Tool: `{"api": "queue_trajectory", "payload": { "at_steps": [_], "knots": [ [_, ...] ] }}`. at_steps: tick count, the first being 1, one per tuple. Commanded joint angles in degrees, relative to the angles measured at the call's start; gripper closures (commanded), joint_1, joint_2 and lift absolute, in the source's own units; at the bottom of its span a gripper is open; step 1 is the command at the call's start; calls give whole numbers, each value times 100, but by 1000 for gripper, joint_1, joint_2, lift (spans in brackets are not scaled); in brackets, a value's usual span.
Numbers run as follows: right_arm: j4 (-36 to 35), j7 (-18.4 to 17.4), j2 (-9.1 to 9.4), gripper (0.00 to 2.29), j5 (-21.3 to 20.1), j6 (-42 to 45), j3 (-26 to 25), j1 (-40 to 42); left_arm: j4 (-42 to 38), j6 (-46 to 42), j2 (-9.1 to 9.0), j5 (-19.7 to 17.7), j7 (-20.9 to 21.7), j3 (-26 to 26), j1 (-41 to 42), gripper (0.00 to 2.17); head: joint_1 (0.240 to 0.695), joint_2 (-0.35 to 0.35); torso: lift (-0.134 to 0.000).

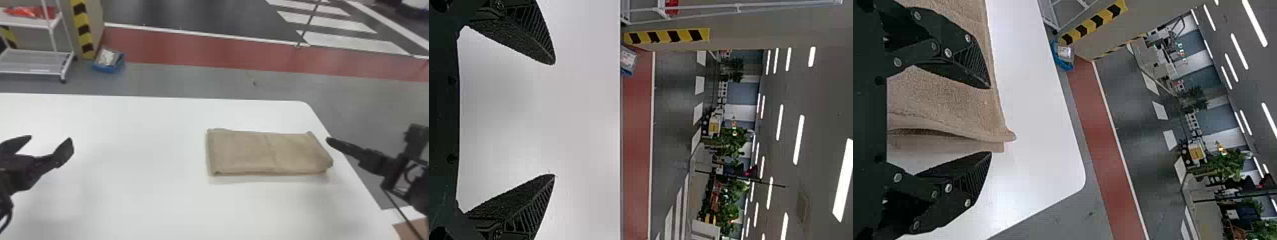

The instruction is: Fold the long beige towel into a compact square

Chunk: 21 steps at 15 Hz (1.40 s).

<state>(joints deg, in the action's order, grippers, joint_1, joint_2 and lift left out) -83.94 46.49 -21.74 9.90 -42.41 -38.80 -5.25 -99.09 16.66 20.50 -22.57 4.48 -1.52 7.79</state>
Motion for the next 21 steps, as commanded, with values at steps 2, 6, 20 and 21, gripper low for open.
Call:
{"api": "queue_trajectory", "payload": {
  "at_steps": [2,6,20,21],
  "knots": [
    [-149,9,3,73,99,-27,-295,314,-321,88,-90,-1,-52,-297,56,76,695,-292,-124],
    [-166,88,-6,164,117,-27,-435,507,-734,703,-248,-37,-149,-631,-6,76,695,-350,-124],
    [-254,62,275,215,38,237,-128,630,-1086,1459,-1136,350,-377,-1914,-102,83,695,-350,-124],
    [-254,62,302,215,38,237,-119,630,-1077,1459,-1171,350,-377,-1923,-111,83,695,-350,-124]
  ]
}}
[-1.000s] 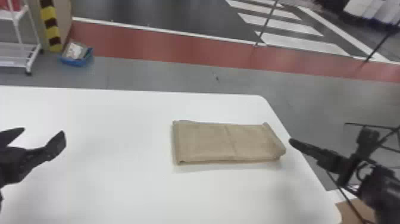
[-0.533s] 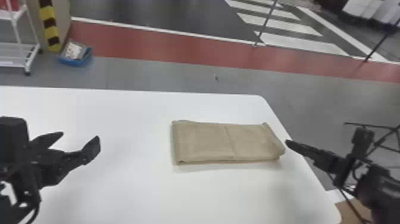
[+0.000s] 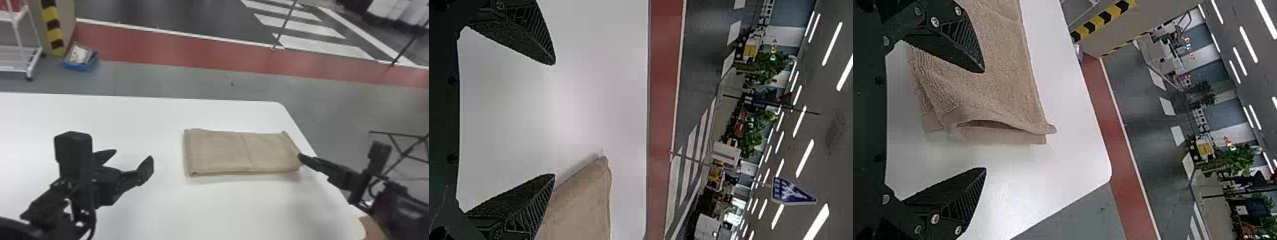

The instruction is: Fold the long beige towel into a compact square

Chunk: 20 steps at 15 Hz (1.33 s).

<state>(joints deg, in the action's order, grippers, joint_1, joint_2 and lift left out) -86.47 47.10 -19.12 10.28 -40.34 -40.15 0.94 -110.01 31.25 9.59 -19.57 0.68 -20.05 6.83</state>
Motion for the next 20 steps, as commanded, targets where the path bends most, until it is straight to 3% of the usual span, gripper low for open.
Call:
{"api": "queue_trajectory", "payload": {
  "at_steps": [1,5,8,9,12,16,20],
  "knots": [
    [-1,-8,49,215,17,30,24,12,24,0,-80,68,2,-69,-15,83,695,-350,-124],
    [104,-52,49,215,-27,13,200,-164,-12,0,8,68,2,80,108,87,695,-350,-124],
    [139,-61,49,215,580,-163,147,-208,-20,-17,52,59,2,133,178,87,695,-350,-124],
    [139,-78,49,215,615,-286,147,-208,-20,-17,69,68,2,142,204,87,695,-350,-124],
    [157,-236,67,221,439,-339,341,-331,-20,-17,96,76,2,186,231,87,695,-350,-124],
    [386,-236,76,593,228,-339,508,-463,-3,-35,139,85,11,194,231,87,695,-350,-124],
    [386,-236,84,593,193,-550,833,-507,15,-53,157,103,11,221,231,87,695,-350,-124]
  ]
}}
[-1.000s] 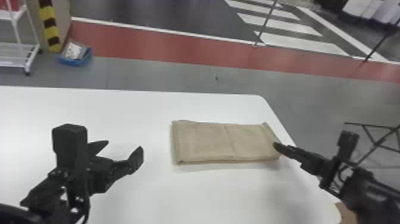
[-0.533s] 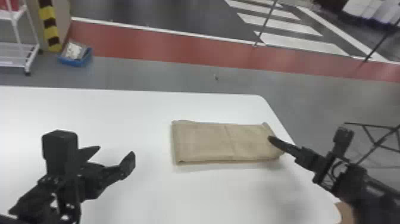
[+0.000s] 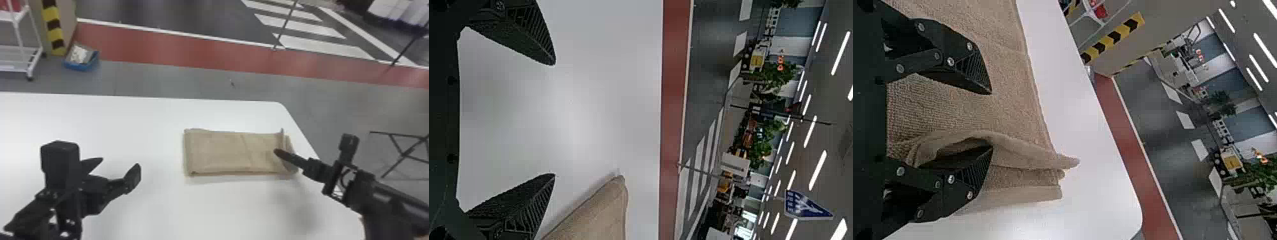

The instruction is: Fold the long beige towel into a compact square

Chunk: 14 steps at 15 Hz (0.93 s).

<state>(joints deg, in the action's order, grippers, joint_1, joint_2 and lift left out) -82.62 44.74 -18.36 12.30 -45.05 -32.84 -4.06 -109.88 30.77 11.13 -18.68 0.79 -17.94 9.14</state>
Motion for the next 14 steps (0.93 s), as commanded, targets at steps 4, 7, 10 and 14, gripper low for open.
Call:
{"api": "queue_trajectory", "payload": {
  "at_steps": [4,7,10,14],
  "knots": [
    [1,0,96,593,-149,-272,384,-130,37,-4,3,23,0,36,-9,87,695,-350,-124],
    [1,0,157,593,-158,-272,621,-183,46,-4,20,23,0,36,-9,87,695,-350,-124],
    [9,0,254,593,-254,-272,832,-332,46,-4,29,23,0,45,-9,87,695,-350,-124],
    [-70,0,500,593,-281,-571,1122,-376,46,-22,29,23,-26,71,-9,87,695,-327,-124]
  ]
}}
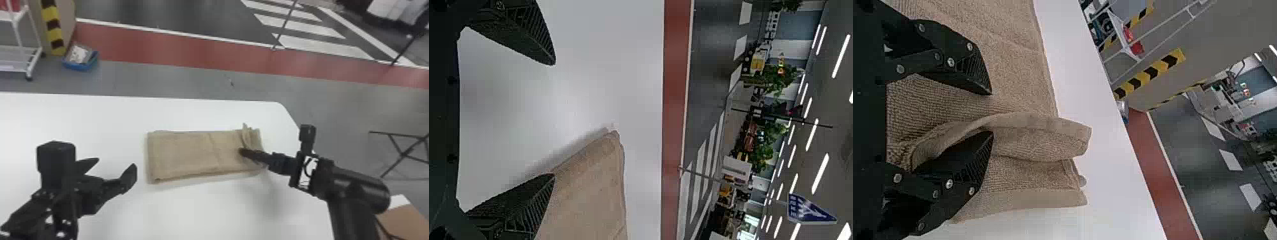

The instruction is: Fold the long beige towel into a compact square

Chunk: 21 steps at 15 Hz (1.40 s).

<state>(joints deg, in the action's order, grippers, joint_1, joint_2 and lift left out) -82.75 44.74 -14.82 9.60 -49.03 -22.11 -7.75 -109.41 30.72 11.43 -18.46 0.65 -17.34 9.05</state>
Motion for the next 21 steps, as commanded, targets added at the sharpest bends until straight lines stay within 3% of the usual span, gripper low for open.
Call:
{"api": "queue_trajectory", "payload": {
  "at_steps": [1,8,11,14,17,21],
  "knots": [
    [-189,0,234,593,-19,-243,49,2,7,-35,0,0,-21,11,0,87,695,-317,-124],
    [-884,0,568,589,130,-806,58,63,25,-70,26,-9,-21,55,0,87,695,-241,-124],
    [-972,114,576,562,499,-525,-197,160,60,-88,26,-9,-21,55,9,87,695,-233,-124],
    [-1103,158,585,356,763,-419,-417,301,148,-105,-26,9,-21,-7,-35,161,695,-238,-124],
    [-1139,316,541,329,1079,-402,-997,389,341,-123,-62,114,-21,-147,-140,272,695,-264,-124],
    [-1130,536,155,329,1572,-384,-1674,617,790,-246,-106,220,-30,-402,-430,394,695,-330,-124]
  ]
}}
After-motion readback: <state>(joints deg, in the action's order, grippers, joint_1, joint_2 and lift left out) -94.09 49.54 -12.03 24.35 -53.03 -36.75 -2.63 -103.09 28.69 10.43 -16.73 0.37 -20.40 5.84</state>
